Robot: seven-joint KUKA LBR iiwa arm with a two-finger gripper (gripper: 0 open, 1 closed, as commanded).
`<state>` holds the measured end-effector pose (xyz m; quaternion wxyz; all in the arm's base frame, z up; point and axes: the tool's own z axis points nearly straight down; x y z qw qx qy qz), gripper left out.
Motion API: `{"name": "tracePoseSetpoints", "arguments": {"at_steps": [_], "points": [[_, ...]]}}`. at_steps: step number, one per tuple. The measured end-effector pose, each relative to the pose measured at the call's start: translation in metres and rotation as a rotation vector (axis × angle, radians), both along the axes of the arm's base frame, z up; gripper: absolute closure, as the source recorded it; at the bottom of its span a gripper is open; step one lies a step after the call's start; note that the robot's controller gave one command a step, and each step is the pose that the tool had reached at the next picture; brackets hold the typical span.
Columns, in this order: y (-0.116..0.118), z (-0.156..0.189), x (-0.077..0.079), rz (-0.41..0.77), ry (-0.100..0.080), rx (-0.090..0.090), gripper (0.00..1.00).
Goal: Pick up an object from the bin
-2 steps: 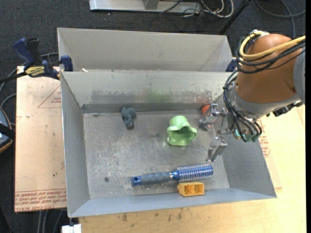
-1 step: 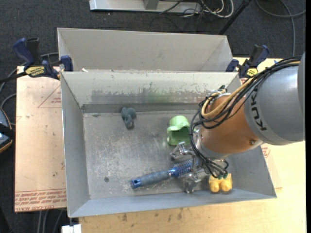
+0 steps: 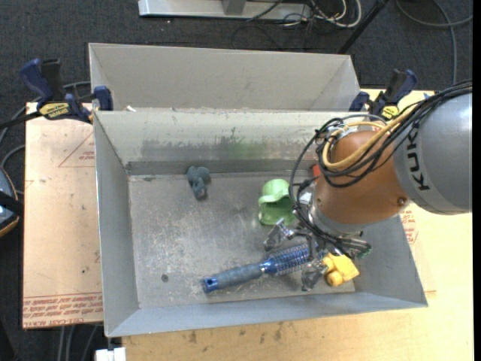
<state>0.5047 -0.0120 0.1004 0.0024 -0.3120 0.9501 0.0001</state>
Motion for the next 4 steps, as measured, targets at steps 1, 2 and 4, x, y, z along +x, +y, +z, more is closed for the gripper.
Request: {"name": "tracePoseSetpoints", "arguments": {"at_steps": [1,2,4], "points": [[-0.019,0.004,0.006,-0.087,0.003,0.0,0.0],[0.003,-0.028,0.012,-0.093,0.0,-0.003,0.0],[0.004,-0.023,0.016,-0.095,-0.006,0.001,1.0]]}}
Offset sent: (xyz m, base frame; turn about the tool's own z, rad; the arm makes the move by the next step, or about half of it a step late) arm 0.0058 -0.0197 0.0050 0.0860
